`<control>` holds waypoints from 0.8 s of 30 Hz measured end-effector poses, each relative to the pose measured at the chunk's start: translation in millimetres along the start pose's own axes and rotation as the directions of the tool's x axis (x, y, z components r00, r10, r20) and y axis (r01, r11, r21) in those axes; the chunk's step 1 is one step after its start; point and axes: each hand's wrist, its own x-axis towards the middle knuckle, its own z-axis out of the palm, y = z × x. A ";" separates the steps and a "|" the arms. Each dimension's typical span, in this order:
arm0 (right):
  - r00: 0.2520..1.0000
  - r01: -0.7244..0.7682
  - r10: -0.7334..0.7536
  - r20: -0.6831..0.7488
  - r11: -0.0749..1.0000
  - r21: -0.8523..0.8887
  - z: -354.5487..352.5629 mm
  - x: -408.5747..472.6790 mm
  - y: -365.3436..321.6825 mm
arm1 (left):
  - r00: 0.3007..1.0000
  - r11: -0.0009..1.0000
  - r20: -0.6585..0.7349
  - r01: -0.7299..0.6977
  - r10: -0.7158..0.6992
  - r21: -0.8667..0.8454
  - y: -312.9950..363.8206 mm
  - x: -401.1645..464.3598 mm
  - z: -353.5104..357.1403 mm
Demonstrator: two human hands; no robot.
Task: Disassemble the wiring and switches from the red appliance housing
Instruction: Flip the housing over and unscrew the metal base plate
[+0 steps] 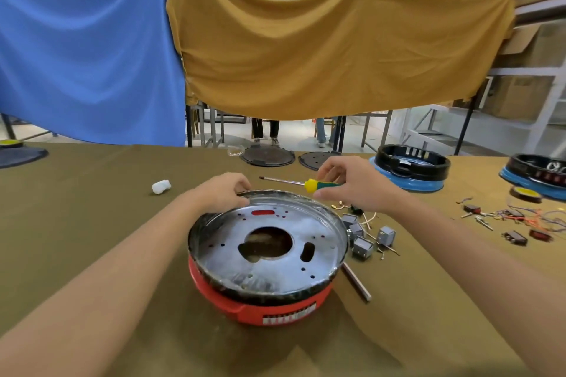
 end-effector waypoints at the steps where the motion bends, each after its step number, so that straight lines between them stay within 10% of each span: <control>1: 1.000 -0.014 0.015 -0.003 0.999 0.043 -2.0 -0.2 -0.5 | 0.999 1.000 0.032 0.005 -0.006 0.023 -1.5 -1.8 2.5; 10: 0.995 -0.098 0.089 0.041 0.941 0.324 -15.8 4.5 -13.5 | 1.000 0.925 -0.014 -0.007 0.014 0.379 8.7 -20.9 33.7; 24: 0.975 -0.020 0.043 -0.219 0.994 0.105 -6.7 11.2 -29.5 | 0.993 0.896 0.094 0.021 -0.070 0.444 9.2 -16.1 33.2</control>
